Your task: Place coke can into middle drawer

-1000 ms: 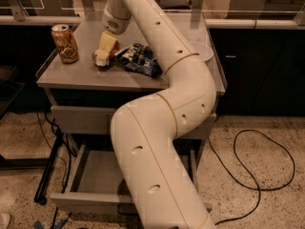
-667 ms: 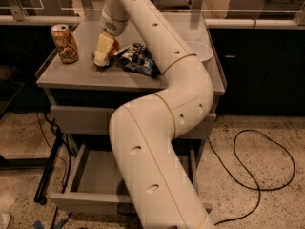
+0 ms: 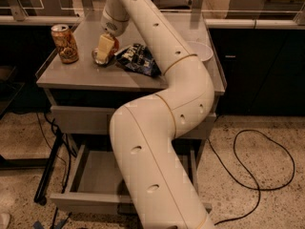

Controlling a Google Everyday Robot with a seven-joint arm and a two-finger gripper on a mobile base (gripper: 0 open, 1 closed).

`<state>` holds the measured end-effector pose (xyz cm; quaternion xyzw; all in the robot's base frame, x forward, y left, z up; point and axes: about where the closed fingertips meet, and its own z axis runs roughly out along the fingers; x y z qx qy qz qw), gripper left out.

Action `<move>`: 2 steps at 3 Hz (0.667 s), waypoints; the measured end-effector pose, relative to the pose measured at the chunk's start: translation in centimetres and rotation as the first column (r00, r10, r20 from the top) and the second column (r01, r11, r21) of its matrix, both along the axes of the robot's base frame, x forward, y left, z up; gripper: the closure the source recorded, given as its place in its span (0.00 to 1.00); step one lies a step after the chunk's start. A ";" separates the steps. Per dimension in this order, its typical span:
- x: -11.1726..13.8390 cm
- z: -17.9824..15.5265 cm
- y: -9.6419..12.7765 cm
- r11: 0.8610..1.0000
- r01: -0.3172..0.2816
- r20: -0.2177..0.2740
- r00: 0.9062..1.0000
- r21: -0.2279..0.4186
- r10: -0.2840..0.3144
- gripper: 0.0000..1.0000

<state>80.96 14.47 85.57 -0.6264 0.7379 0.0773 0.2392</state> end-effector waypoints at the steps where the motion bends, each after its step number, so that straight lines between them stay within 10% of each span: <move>1: 0.0 0.0 0.0 1.000 0.000 0.000 1.000 0.000 0.000 0.66; 2: 0.0 0.0 0.0 1.000 0.000 0.000 1.000 0.000 0.000 0.89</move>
Offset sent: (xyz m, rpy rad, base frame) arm 0.0000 0.0000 0.0000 0.0000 0.0000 0.0000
